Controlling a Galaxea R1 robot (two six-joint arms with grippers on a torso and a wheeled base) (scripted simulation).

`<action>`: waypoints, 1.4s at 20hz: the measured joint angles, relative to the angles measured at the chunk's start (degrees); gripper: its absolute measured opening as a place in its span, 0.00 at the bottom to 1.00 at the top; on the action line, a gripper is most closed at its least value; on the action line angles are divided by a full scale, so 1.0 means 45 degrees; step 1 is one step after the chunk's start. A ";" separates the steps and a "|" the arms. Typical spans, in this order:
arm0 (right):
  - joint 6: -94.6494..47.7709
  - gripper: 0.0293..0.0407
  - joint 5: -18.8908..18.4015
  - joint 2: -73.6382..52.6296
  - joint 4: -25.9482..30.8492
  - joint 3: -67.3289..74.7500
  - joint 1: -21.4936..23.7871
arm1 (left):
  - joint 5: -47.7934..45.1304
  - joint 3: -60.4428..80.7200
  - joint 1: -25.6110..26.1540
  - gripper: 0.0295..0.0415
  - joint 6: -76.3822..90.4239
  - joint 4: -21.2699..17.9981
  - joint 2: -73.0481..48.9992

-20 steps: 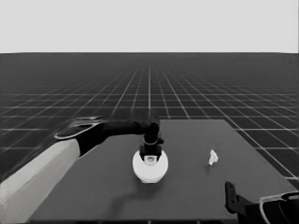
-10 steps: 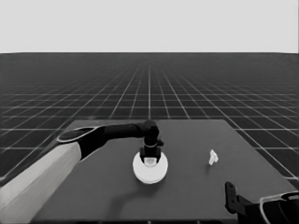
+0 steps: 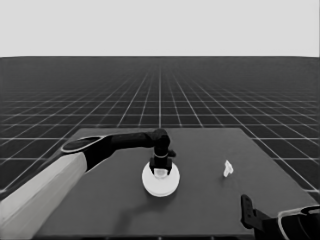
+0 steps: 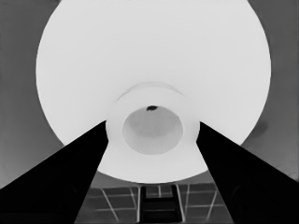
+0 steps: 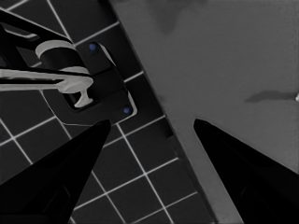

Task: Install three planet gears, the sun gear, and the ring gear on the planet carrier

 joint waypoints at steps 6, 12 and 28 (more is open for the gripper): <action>0.0000 0.81 0.0000 0.0000 0.0000 0.0000 0.0000 | 0.0001 -0.0002 -0.0001 0.44 0.0669 0.0004 -0.0001; 0.0000 0.81 0.0000 0.0000 0.0000 0.0000 0.0000 | 0.0003 -0.0003 0.0007 0.44 0.1336 0.0004 -0.0001; 0.0000 0.81 0.0000 0.0000 0.0000 0.0000 0.0000 | -0.0005 -0.0020 0.0166 0.44 0.3113 -0.0003 -0.0017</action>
